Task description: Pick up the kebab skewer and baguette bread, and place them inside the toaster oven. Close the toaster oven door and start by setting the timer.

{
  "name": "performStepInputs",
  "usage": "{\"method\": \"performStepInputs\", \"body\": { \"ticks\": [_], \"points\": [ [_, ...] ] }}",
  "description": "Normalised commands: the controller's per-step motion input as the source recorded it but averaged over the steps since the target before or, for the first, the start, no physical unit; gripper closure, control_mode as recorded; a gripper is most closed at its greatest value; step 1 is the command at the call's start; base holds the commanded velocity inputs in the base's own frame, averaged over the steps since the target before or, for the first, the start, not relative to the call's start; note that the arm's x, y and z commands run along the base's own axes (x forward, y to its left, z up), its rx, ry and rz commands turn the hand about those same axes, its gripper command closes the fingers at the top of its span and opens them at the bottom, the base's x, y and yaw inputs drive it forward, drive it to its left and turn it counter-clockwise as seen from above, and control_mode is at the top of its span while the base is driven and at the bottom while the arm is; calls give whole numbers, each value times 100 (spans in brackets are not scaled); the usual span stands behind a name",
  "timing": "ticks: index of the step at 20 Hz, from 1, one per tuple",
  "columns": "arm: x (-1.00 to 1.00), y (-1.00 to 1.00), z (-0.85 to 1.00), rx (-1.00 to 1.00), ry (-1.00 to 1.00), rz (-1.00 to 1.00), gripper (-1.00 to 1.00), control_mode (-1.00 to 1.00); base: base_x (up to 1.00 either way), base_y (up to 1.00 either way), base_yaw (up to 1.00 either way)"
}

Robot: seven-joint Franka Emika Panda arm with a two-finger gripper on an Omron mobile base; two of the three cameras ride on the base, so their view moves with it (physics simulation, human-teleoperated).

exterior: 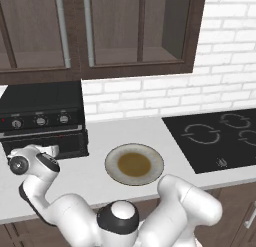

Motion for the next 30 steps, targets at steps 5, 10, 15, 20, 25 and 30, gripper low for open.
{"method": "performStepInputs", "body": {
  "ticks": [5,10,15,20,25,30],
  "points": [
    [-37,4,36,0,-1,0,-100,-100,0,0,0],
    [-7,22,49,0,-8,0,-100,-100,0,0,0],
    [0,36,29,0,-11,0,-100,-100,0,0,0],
    [-13,35,28,0,-5,0,-100,-100,0,0,0],
    [-25,25,30,0,-1,0,-100,-100,0,0,0],
    [-6,7,55,0,-6,0,-100,-100,0,0,0]
  ]
}}
